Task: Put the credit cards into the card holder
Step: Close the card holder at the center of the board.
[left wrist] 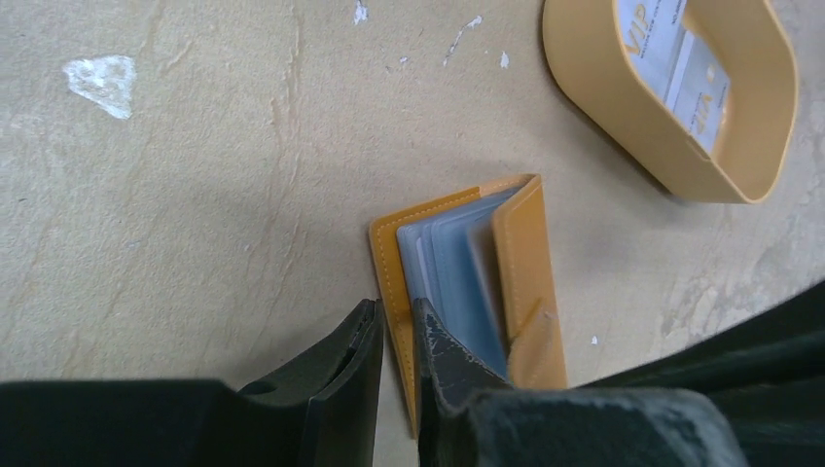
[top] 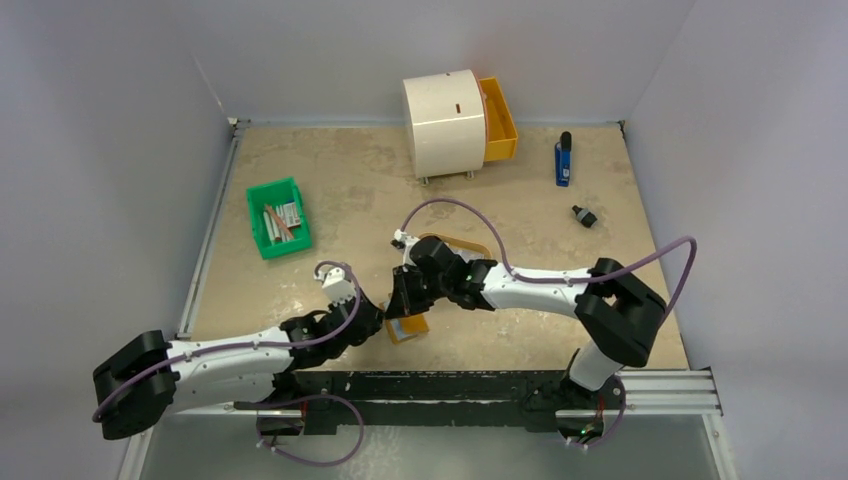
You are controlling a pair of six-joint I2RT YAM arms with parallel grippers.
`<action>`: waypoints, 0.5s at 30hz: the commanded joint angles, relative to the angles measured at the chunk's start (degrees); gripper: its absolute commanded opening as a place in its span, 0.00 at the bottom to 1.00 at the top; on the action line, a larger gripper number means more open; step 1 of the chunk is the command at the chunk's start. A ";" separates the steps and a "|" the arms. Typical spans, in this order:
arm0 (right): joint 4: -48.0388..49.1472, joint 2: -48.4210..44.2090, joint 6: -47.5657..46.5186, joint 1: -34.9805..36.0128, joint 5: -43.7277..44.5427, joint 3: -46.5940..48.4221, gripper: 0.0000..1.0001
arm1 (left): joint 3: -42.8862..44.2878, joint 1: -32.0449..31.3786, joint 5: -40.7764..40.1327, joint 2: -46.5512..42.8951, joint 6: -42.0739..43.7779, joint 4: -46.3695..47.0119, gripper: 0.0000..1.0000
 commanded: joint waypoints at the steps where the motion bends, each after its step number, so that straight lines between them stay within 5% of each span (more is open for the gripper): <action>1: 3.96 1.61 -0.40 -0.07 -3.87 0.62 0.00 | -1.65 0.31 -2.58 -4.97 -2.03 -2.75 0.17; 15: 6.96 6.52 -1.84 0.03 -7.68 0.25 0.00 | 1.22 0.41 -9.42 -14.08 -7.10 -15.71 0.21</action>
